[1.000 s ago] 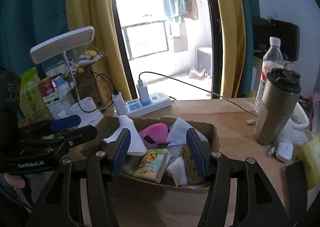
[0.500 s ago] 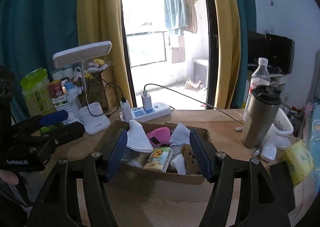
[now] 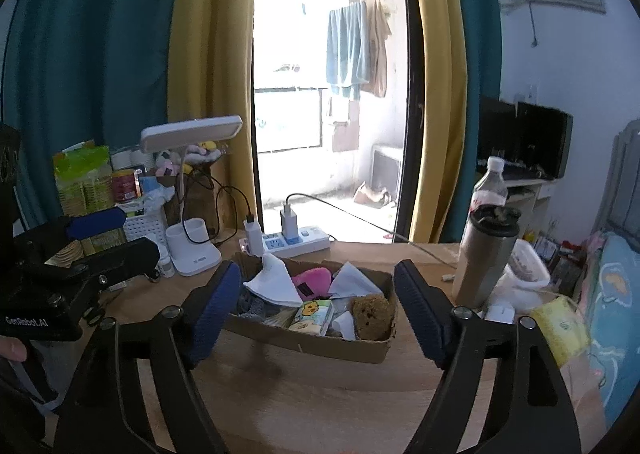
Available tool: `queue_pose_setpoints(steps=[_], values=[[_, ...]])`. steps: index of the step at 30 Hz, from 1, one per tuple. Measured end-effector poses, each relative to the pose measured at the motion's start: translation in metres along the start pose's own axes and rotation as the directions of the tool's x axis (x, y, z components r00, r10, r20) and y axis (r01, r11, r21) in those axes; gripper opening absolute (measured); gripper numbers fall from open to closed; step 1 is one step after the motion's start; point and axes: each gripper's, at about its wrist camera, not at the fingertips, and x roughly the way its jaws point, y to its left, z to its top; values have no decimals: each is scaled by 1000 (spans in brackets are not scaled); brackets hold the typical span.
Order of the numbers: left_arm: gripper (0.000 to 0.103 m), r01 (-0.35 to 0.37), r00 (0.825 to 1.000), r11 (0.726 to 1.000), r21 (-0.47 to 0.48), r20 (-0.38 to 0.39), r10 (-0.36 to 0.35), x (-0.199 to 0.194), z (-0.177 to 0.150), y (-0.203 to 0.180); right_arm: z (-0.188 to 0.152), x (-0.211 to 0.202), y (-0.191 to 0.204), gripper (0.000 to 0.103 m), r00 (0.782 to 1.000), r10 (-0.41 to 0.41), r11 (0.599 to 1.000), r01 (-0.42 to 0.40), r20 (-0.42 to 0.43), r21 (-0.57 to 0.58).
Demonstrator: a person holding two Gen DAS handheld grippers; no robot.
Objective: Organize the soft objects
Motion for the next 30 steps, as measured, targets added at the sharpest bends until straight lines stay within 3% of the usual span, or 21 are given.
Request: queue_pose_setpoints(steps=[9, 16, 30], values=[[102, 3, 998, 999, 32, 64, -5, -43, 4, -12, 6, -45, 12, 84, 997, -48, 999, 49, 66, -12], [102, -49, 993, 999, 23, 104, 47, -73, 16, -17, 16, -78, 18, 84, 991, -69, 997, 70, 113, -9], [102, -70, 978, 995, 74, 201, 54, -122, 36, -38, 32, -129, 19, 84, 978, -116, 993, 116, 175, 9]])
